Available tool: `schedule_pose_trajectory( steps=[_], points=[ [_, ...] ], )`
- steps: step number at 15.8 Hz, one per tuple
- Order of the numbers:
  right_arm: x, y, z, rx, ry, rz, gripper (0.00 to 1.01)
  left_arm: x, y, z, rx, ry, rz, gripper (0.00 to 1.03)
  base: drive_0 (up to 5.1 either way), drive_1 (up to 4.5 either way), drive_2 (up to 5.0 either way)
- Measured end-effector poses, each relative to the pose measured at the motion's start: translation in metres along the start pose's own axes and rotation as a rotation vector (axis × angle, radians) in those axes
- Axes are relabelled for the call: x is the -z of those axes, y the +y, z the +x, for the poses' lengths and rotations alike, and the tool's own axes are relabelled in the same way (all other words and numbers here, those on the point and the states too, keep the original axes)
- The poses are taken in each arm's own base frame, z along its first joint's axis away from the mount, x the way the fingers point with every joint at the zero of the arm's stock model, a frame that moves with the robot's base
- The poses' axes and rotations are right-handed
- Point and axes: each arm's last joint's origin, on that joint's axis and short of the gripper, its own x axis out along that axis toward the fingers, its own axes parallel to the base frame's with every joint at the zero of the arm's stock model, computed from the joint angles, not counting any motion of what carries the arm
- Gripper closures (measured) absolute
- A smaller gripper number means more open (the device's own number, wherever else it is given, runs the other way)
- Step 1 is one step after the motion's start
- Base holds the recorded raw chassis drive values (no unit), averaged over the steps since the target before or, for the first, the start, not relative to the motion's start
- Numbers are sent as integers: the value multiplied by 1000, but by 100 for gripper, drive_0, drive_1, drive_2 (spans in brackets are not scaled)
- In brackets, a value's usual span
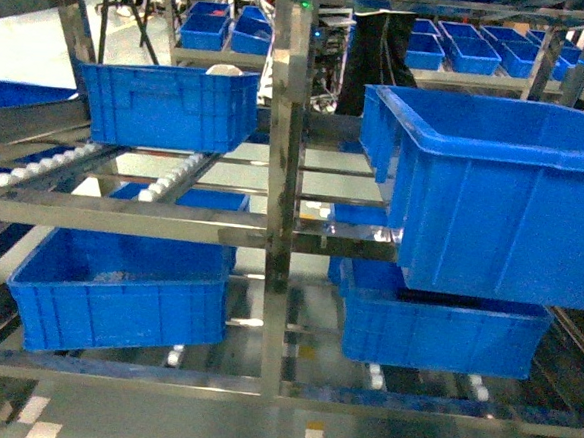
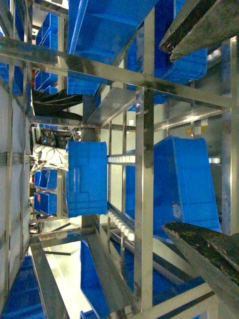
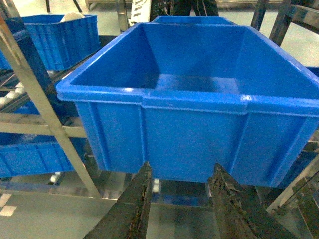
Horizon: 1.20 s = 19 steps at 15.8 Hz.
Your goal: Place magnetic block on left shelf second layer
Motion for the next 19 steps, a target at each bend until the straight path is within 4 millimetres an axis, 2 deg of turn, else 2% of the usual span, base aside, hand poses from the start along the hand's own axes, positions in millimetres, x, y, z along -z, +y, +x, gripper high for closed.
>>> schedule_pose_trajectory(
  steps=[19],
  points=[
    [2, 0, 1, -2, 9, 6, 70, 0, 0, 0, 0, 1, 0, 5, 2, 432, -429]
  ],
)
